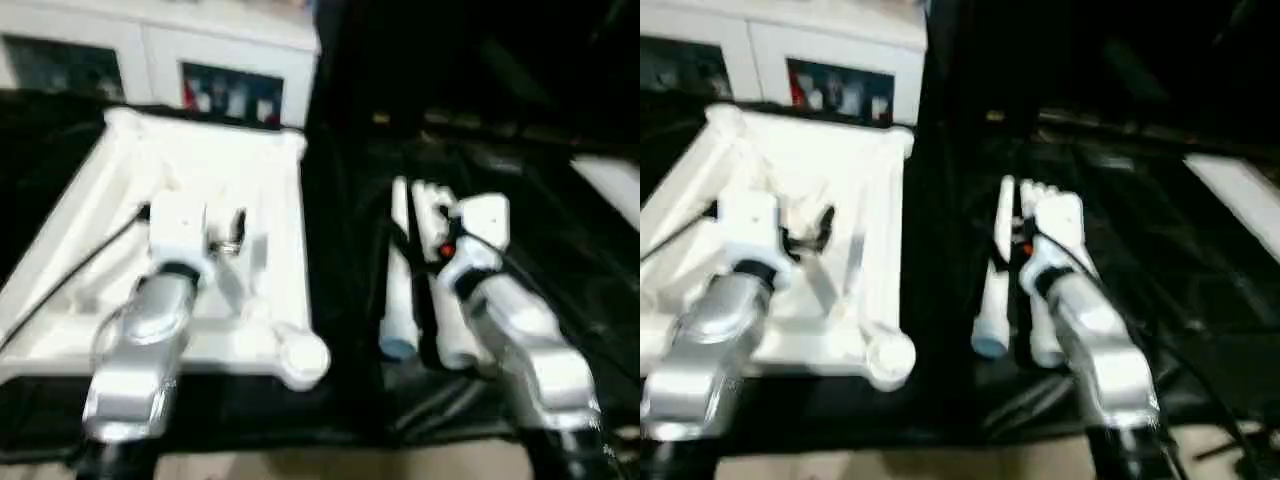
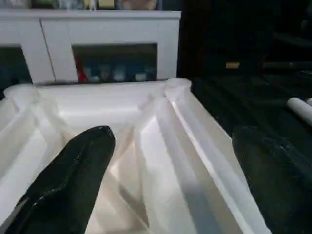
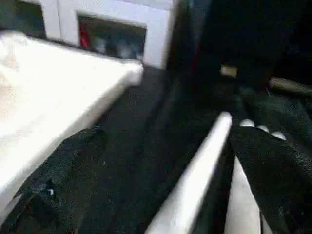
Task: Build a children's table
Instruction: Move to table
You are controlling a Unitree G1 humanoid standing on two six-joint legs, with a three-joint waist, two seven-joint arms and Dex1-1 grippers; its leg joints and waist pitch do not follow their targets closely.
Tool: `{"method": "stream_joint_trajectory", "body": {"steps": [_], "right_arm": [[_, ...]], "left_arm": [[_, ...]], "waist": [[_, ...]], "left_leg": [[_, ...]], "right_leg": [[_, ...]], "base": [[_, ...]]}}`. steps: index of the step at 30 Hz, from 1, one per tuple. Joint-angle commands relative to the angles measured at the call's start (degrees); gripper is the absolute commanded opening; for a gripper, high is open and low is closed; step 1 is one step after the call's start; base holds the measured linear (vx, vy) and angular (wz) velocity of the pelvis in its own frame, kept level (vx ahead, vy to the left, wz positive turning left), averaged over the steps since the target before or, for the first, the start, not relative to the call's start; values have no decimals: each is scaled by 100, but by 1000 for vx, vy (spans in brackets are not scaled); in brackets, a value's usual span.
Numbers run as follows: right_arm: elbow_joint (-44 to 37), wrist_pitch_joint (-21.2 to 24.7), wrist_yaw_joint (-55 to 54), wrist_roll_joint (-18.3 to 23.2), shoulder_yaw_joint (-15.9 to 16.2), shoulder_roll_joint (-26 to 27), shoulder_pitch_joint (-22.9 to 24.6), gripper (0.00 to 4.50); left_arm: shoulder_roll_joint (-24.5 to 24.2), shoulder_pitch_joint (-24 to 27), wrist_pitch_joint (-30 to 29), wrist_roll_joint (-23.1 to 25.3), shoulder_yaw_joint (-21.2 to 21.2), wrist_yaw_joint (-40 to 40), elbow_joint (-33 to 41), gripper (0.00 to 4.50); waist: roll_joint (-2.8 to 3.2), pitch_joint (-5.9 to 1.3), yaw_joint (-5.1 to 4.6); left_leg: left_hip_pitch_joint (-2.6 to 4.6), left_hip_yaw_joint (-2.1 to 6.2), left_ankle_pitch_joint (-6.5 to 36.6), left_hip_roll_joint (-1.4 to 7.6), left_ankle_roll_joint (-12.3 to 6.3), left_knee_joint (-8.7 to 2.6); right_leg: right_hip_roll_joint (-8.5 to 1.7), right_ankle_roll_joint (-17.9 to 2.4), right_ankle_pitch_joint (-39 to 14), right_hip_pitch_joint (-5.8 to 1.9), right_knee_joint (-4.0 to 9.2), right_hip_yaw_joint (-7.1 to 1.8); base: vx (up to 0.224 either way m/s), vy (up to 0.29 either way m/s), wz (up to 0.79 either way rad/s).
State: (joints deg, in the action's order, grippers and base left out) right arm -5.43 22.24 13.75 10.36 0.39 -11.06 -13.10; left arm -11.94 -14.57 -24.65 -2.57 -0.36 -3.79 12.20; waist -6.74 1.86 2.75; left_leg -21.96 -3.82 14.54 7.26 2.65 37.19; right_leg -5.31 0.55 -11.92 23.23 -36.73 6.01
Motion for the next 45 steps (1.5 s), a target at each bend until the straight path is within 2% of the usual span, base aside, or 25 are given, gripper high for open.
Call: {"method": "stream_joint_trajectory", "body": {"steps": [1, 2, 3, 4, 6, 7, 8, 9, 11, 13, 16, 25, 26, 27, 29, 30, 31, 32, 34, 36, 38, 40, 41, 42, 45], "right_arm": [[-23, -32, 36, -39, 101, 34, -88, 450], [75, -19, -43, -52, 100, 93, -117, 450], [167, 146, -81, 122, 19, 242, -215, 450], [203, 186, -56, 160, 34, 275, -265, 450], [307, 235, 86, 209, 110, 302, -370, 450], [364, 243, 143, 181, 184, 297, -395, 450], [366, 238, 226, 165, 260, 279, -396, 450], [352, 264, 352, 152, 357, 233, -393, 450], [333, 285, 410, 149, 392, 203, -387, 450], [305, 199, 547, 94, 430, 64, -344, 450], [268, 150, 473, 7, 305, -70, -307, 450], [-56, 474, -295, -34, -134, 137, 73, 450], [-56, 474, -295, -34, -134, 137, 73, 450], [-126, 490, -271, 5, -140, 132, 97, 450], [-200, 501, -222, 27, -145, 86, 90, 450], [-232, 533, -215, 21, -159, 65, 66, 450], [-235, 532, -209, 10, -158, 47, 37, 450], [-228, 524, -203, 0, -153, 33, 13, 450], [-235, 530, -183, -31, -140, -55, -78, 450], [-245, 453, -170, 22, -198, -57, -92, 450], [-245, 508, -162, 41, -228, -72, -123, 450], [-233, 504, 109, 93, -195, -234, -183, 450], [-206, 483, 298, 162, -172, -309, -212, 450], [-188, 427, 499, 190, -106, -397, -236, 450], [-255, 448, 1163, 284, 88, -816, -398, 450]], "left_arm": [[-87, -25, 111, 125, 10, -41, -69, 443], [-91, -15, 104, 198, 3, -9, -101, 443], [-23, -4, 78, 169, 97, 65, -62, 443], [-13, -14, 45, 138, 159, 87, -56, 443], [-48, -52, -40, 118, 236, 106, -77, 443], [-188, -80, -75, 141, 178, -39, -135, 443], [-344, -125, 49, 156, 119, -239, -218, 443], [-544, -234, 150, 69, 86, -564, -363, 443], [-620, -298, 185, -6, 87, -718, -434, 443], [-949, -489, 353, 56, -46, -1131, -716, 443], [-1083, -703, 343, 22, -17, -1432, -938, 443], [-263, -589, 542, -71, 293, -386, -1100, 443], [-263, -589, 542, -71, 293, -386, -1100, 443], [-188, -554, 618, -54, 254, -397, -1136, 443], [-83, -524, 692, -19, 178, -414, -1159, 443], [-63, -487, 794, 83, 98, -416, -1124, 443], [-58, -483, 842, 160, 63, -375, -1125, 443], [-50, -491, 860, 198, 52, -345, -1138, 443], [-42, -477, 868, 273, -31, -284, -1177, 443], [-1, -445, 921, 305, -95, -213, -1177, 443], [66, -432, 799, 244, -81, -188, -1127, 443], [-50, -368, 853, 260, -302, -619, -1017, 443], [-110, -382, 822, 224, -335, -775, -1063, 443], [-176, -403, 823, 189, -340, -905, -1128, 443], [-496, -830, 966, -26, -247, -1497, -1520, 443]], "waist": [[200, -371, 64], [156, -370, 1], [385, -361, -164], [370, -299, -162], [322, -250, -53], [194, -228, -39], [1, -226, 180], [23, -208, 480], [-57, -140, 584], [191, -147, 572], [399, -204, 581], [479, -200, 498], [435, -216, 555], [542, -248, 581], [333, -210, 725], [333, -189, 900], [351, -163, 886], [426, -200, 728], [625, -322, 451], [716, -318, 199], [660, -331, -21], [538, -353, -49], [480, -358, -28], [261, -390, 102], [164, -277, 314]], "left_leg": [[-100, 382, -2336, 195, -864, -359], [-40, 538, -2404, 285, -952, -408], [609, 1029, -2782, 1064, -1668, -601], [497, 992, -2373, 1257, -1834, -670], [456, 777, -1317, 1102, -2232, -714], [354, 553, -1067, 787, -2416, -647], [-82, 9, -664, 83, -1932, -30], [-24, -234, -1, 2, -791, 261], [-8, -261, -79, 223, -94, -128], [122, -233, 233, 401, 25, -497], [310, -292, 544, 544, 142, -671], [161, -399, 716, 601, 91, -724], [74, -424, 378, 543, -122, -651], [337, -629, 384, 555, 37, -495], [129, -573, 402, 418, 114, -267], [0, -360, 520, 361, 114, 60], [-52, -266, 392, 387, 178, 5], [-218, -203, -398, 414, -81, -469], [378, -139, -499, 724, -101, -647], [412, 215, -270, 1180, 465, -901], [465, 352, -607, 1470, -220, -948], [451, 268, -1168, 1305, -1254, -796], [297, 91, -1384, 984, -1784, -620], [-79, -392, -1051, 289, -1608, -242], [-130, -456, -120, 319, -342, -431]], "right_leg": [[-254, -748, 2106, -613, 241, 120], [-124, -1059, 1514, -561, 208, 195], [61, -1395, -721, -10, -192, 160], [47, -1269, -1011, 37, -397, 132], [40, -1159, -903, 169, -483, -118], [-106, -1576, -367, 17, -138, -342], [-419, -2038, -185, -316, 506, -631], [-689, -1267, -1638, -451, 796, -686], [-644, 377, -2890, -516, 783, -787], [-396, 688, -2534, -455, 751, -541], [-231, 189, -1717, -413, 694, -388], [-432, -467, -1518, -502, 679, -462], [-589, -574, -1544, -586, 691, -565], [-461, -476, -1823, -360, 822, -868], [-555, -826, -1604, -604, 759, -1357], [-722, -1253, -1536, -721, 830, -1830], [-623, -1388, -1361, -709, 771, -1768], [-344, -1497, -488, -666, 504, -1082], [155, -1165, 14, -172, 245, -663], [196, -817, 75, -140, 20, -426], [102, -476, -431, 66, -229, -294], [3, -574, -439, 100, -196, -332], [-109, -919, 6, -33, 39, -416], [-319, -1351, 700, -353, 395, -585], [-466, -307, -1120, -426, 613, -658]], "base": [[32, -74, 60], [45, -96, 58], [46, -176, 76], [33, -136, 46], [-7, -144, 24], [-23, -230, 22], [-35, -220, 11], [-91, -311, 5], [-85, -171, -3], [-86, -120, -4], [-70, -42, 7], [0, 0, 0], [0, 0, 0], [23, 63, -33], [31, 84, -44], [28, 150, -60], [28, 150, -60], [17, 180, -39], [25, 201, 0], [-7, 153, 12], [-8, 59, 7], [0, 0, 0], [-50, -102, 0], [-72, -125, -5], [-81, -121, -9]]}}
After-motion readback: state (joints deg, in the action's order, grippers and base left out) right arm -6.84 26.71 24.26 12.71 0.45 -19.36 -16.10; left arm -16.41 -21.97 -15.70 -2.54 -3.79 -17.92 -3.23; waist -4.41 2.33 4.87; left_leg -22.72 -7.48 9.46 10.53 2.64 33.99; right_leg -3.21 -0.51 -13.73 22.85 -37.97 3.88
